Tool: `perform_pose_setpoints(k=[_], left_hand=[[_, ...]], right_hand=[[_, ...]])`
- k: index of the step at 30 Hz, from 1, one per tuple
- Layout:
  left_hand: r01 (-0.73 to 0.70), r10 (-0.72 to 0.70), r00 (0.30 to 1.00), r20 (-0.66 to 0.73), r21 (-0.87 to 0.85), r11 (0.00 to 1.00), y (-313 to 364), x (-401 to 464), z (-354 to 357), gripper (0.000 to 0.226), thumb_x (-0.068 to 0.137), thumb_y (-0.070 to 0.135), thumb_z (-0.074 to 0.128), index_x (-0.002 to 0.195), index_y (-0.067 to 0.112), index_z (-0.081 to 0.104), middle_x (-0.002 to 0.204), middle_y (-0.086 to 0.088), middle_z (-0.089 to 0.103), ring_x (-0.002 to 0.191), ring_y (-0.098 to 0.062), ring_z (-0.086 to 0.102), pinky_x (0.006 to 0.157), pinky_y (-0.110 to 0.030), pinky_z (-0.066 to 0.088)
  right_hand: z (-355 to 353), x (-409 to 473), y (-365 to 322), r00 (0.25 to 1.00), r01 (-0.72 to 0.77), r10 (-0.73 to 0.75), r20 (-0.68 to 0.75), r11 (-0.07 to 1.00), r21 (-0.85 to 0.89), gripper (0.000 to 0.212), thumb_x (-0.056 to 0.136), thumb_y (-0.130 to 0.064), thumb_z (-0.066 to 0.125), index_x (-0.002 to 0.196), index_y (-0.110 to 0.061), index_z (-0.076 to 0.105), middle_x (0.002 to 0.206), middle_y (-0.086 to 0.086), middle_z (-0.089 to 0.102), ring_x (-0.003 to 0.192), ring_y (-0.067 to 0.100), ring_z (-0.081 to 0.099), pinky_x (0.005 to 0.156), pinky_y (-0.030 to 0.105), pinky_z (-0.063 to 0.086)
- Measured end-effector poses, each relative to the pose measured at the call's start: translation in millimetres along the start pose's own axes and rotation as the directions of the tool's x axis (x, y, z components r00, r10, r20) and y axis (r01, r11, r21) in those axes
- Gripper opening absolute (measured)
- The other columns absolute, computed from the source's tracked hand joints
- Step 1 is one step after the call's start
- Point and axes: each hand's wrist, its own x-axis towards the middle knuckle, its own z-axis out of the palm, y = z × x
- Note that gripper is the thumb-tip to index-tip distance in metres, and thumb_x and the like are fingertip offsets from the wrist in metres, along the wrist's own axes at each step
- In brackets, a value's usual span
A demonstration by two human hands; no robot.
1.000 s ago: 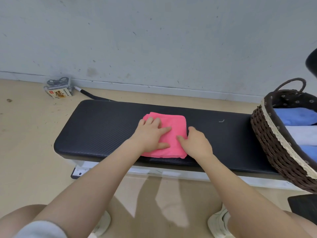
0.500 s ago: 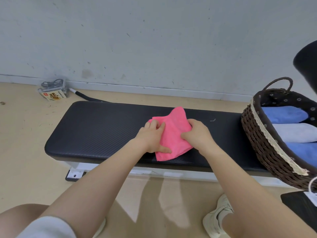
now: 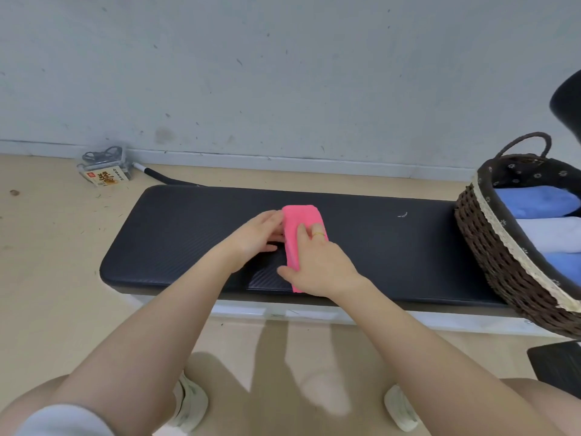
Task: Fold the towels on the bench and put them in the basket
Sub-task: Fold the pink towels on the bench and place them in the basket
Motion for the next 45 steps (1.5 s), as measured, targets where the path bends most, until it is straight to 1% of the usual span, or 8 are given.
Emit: perform_pose_setpoints(k=[6, 12, 15, 21, 28, 34, 40, 45], left_hand=[[-0.070, 0.154, 0.978, -0.138, 0.481, 0.874, 6.5, 22.4, 6.8, 0.044, 0.092, 0.026, 0.052, 0.133, 0.014, 0.044, 0.105, -0.006, 0.066, 0.095, -0.021, 0.062, 0.086, -0.038, 0.051], [-0.079, 0.268, 0.943, -0.198, 0.648, 0.757, -1.7, 26.7, 10.2, 0.045, 0.092, 0.025, 0.052, 0.135, 0.015, 0.041, 0.122, -0.009, 0.059, 0.112, -0.026, 0.055, 0.090, -0.034, 0.042], [-0.121, 0.308, 0.935, -0.175, 0.660, 0.742, -6.6, 27.7, 7.4, 0.047, 0.092, 0.022, 0.054, 0.136, 0.013, 0.040, 0.124, -0.011, 0.056, 0.113, -0.025, 0.052, 0.091, -0.032, 0.039], [-0.161, 0.282, 0.958, -0.045, 0.729, 0.665, 2.4, 24.9, 9.5, 0.062, 0.090, 0.001, 0.038, 0.148, 0.016, 0.018, 0.152, -0.010, 0.024, 0.133, -0.028, 0.034, 0.107, -0.040, 0.032], [-0.313, 0.173, 0.939, 0.297, 0.530, 0.788, 31.9, -12.1, 9.9, 0.104, 0.073, 0.014, 0.075, 0.147, 0.037, 0.004, 0.142, 0.015, 0.029, 0.124, -0.005, 0.040, 0.099, -0.021, 0.036], [-0.437, 0.345, 0.899, 0.269, 0.533, 0.725, 60.5, -23.4, 53.9, 0.051, 0.073, 0.025, 0.076, 0.116, 0.029, 0.049, 0.109, 0.008, 0.056, 0.099, -0.014, 0.054, 0.079, -0.025, 0.046], [-0.399, 0.374, 0.915, 0.153, 0.203, 0.894, 88.8, -32.7, 92.6, 0.032, 0.074, 0.016, 0.076, 0.093, 0.029, 0.054, 0.088, 0.011, 0.063, 0.079, -0.003, 0.061, 0.072, -0.021, 0.052], [-0.354, 0.358, 0.930, 0.087, -0.055, 0.934, 106.3, -26.5, 125.3, 0.029, 0.076, 0.011, 0.073, 0.096, 0.025, 0.056, 0.093, 0.007, 0.066, 0.078, -0.001, 0.066, 0.068, -0.015, 0.054]], right_hand=[[-3.4, 1.1, 8.8, 0.984, 0.028, 0.040, -0.172, 0.924, 0.382, 0.035, 0.096, -0.012, 0.038, 0.129, -0.011, 0.050, 0.124, 0.012, 0.056, 0.104, 0.028, 0.059, 0.090, 0.037, 0.048], [25.7, 11.6, 18.4, 0.926, -0.286, 0.378, -0.008, 0.714, 0.639, 0.062, 0.076, -0.045, 0.069, 0.120, -0.008, 0.047, 0.118, 0.009, 0.056, 0.107, 0.028, 0.057, 0.087, 0.044, 0.050], [34.5, 12.9, 10.6, 0.910, -0.344, 0.414, 0.000, 0.757, 0.556, 0.062, 0.073, -0.057, 0.064, 0.110, -0.009, 0.050, 0.108, 0.006, 0.063, 0.107, 0.029, 0.055, 0.089, 0.043, 0.047], [27.5, 16.0, -4.4, 0.939, -0.262, 0.343, -0.024, 0.757, 0.599, 0.045, 0.079, -0.030, 0.060, 0.111, -0.009, 0.038, 0.105, 0.009, 0.062, 0.100, 0.030, 0.055, 0.086, 0.043, 0.047], [-15.1, -17.1, 59.1, 0.999, 0.030, -0.004, -0.043, 0.766, 0.642, 0.059, 0.071, 0.000, 0.057, 0.124, -0.026, 0.050, 0.108, -0.004, 0.062, 0.096, 0.017, 0.058, 0.079, 0.032, 0.051], [-52.3, -47.4, 103.7, 0.989, 0.131, -0.147, -0.019, 0.807, 0.576, 0.055, 0.069, -0.009, 0.065, 0.121, -0.025, 0.054, 0.110, -0.003, 0.058, 0.099, 0.013, 0.056, 0.083, 0.029, 0.049], [-89.0, -80.8, 160.7, 1.000, -0.018, 0.008, 0.026, 0.919, 0.394, 0.045, 0.069, -0.029, 0.077, 0.108, -0.026, 0.057, 0.101, -0.010, 0.062, 0.092, 0.010, 0.059, 0.077, 0.024, 0.048], [-117.0, -106.2, 195.7, 0.995, -0.031, 0.088, -0.053, 0.744, 0.667, 0.024, 0.077, -0.005, 0.068, 0.098, -0.015, 0.063, 0.089, -0.006, 0.066, 0.084, 0.010, 0.061, 0.069, 0.018, 0.046]])
